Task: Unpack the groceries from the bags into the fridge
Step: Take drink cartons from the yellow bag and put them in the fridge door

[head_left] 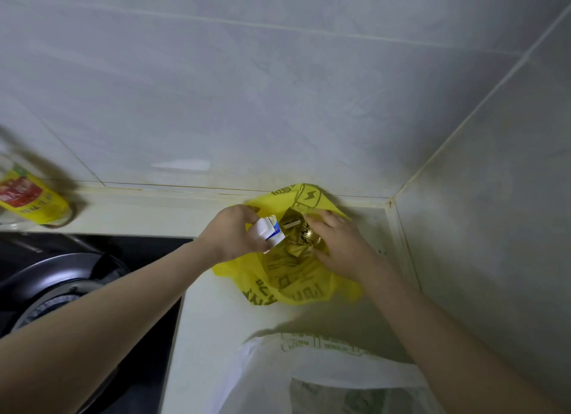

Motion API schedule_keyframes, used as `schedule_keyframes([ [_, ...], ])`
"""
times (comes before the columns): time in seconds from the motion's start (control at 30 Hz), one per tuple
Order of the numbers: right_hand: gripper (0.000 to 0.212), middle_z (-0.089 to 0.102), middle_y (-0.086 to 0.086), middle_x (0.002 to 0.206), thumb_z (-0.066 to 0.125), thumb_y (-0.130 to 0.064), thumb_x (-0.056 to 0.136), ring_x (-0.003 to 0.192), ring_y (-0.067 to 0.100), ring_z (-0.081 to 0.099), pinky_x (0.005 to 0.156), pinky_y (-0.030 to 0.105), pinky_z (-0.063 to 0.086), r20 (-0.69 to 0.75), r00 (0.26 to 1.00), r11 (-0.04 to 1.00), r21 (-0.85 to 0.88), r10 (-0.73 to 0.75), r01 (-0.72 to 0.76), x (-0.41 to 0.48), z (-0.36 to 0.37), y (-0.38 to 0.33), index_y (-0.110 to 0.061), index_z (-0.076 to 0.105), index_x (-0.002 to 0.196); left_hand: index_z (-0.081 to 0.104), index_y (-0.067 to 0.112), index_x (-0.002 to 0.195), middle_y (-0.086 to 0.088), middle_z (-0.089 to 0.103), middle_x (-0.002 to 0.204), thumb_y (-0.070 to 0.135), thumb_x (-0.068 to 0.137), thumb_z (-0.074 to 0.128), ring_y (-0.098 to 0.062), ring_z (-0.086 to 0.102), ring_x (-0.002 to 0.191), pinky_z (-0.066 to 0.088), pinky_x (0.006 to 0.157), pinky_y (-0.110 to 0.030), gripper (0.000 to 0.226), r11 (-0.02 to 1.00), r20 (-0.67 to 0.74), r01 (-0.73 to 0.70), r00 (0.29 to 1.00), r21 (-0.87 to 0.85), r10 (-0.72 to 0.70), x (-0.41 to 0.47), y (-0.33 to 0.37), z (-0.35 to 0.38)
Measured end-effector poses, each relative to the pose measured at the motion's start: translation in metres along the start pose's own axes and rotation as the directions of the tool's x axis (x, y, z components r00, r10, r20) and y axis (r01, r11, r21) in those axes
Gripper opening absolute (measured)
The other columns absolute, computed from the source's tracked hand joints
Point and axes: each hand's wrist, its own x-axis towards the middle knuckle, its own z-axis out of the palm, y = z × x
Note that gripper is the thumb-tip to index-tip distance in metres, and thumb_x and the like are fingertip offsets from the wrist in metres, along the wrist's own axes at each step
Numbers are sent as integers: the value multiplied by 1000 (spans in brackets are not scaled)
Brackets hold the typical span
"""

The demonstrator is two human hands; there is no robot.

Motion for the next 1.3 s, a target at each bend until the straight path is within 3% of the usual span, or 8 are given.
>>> schedule_keyframes([
  [0.27,69,31,0,155,58,-35,92,138,20,34,107,31,32,72,990,984,126,119,-127,32,-16,10,-21,24,151,58,11,66,-9,62,76,61,66,72,-24,56,76,48,68,-37,52,1000,-56,15,998,-24,-16,22,-3,-2],
  [0.47,55,47,3,138,58,-31,91,122,21,49,94,31,41,58,986,966,199,156,-165,44,-11,14,-18,40,142,54,8,64,-12,60,69,61,63,66,-29,54,69,51,66,-42,54,996,-125,0,992,-92,-12,37,-8,6],
  [0.73,31,61,-3,111,57,-29,93,100,15,57,77,24,40,177,975,895,400,134,-195,22,14,-2,-21,59,123,49,16,54,-8,61,64,57,68,62,-14,38,55,49,61,-38,46,983,-62,80,994,-163,-92,16,-11,11],
  [0.9,30,65,3,120,60,-24,92,109,19,58,90,26,43,200,978,902,408,66,-144,-1,25,-13,-15,65,121,40,13,48,-15,57,61,51,79,64,-25,45,58,40,57,-39,55,989,-55,140,988,-54,-143,-8,-16,11],
  [0.97,37,60,0,131,58,-27,94,120,16,54,97,23,38,168,983,906,400,78,-140,-6,25,-14,-18,60,129,35,7,59,-24,53,71,49,87,56,-38,53,72,32,57,-33,55,979,-61,129,991,157,-120,-8,-12,12],
  [1.07,51,46,-3,146,54,-30,95,133,15,42,107,24,30,151,985,914,383,81,-134,-9,26,-13,-21,43,144,36,7,63,-15,54,71,54,89,52,-35,61,84,36,60,-30,56,966,-33,94,996,242,-88,-8,-4,15],
  [1.2,36,65,0,119,46,-22,88,113,21,54,98,34,41,-14,999,937,349,44,-36,-5,22,-16,-17,66,118,42,14,58,-9,58,65,58,77,65,-30,58,71,46,65,-33,53,1000,-157,4,988,-7,-5,-8,3,21],
  [1.3,29,70,1,98,46,-15,83,98,22,57,87,34,45,-39,999,933,360,34,-17,0,19,-18,-14,72,96,38,20,54,0,47,56,54,72,69,-18,46,57,40,56,-30,49,978,-109,-89,992,-187,69,-11,0,27],
])
